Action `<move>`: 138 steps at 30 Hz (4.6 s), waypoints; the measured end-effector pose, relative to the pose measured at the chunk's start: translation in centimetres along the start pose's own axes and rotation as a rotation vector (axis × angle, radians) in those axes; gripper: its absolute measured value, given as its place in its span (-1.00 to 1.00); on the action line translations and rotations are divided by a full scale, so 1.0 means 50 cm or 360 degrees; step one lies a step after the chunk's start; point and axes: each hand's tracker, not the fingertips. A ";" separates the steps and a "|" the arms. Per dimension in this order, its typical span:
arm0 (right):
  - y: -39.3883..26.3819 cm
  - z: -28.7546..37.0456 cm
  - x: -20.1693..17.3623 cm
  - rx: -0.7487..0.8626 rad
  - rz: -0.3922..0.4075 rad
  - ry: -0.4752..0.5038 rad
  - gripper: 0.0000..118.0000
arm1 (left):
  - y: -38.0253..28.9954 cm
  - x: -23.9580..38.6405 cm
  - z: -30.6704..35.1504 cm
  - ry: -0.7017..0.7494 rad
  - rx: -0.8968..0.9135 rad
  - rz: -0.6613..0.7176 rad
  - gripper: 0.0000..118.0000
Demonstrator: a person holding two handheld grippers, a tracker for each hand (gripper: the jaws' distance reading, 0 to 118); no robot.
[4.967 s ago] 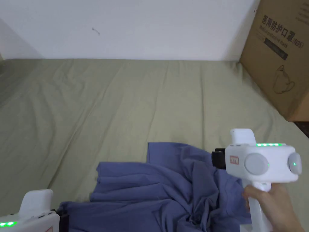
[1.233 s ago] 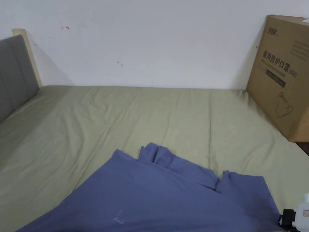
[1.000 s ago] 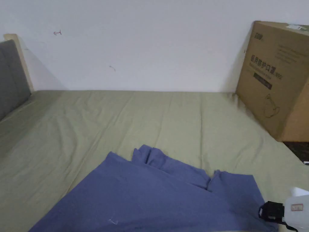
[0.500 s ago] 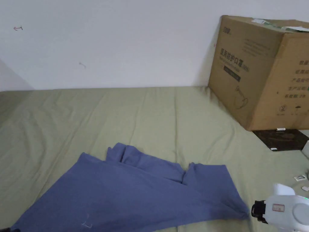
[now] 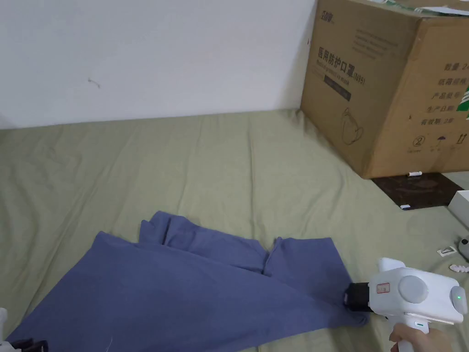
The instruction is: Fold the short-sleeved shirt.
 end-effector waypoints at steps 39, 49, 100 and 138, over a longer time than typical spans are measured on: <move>0.010 0.077 -0.066 0.0019 -0.0078 0.0021 -0.98 | 0.438 -0.026 -0.560 0.0075 -0.0271 -0.0079 0.86; 0.031 0.071 -0.085 -0.0005 -0.0082 0.0004 -0.98 | 0.430 -0.024 -0.496 0.0057 -0.0244 -0.0105 -0.96; 0.934 0.676 -0.610 0.1312 0.0198 0.0063 -0.98 | 1.058 -0.051 0.206 0.0589 0.1328 -0.0100 -0.96; 0.195 0.042 -0.328 0.0222 0.0314 -0.0058 -0.98 | 0.223 -0.221 -0.221 0.0509 0.0122 -0.0056 -0.96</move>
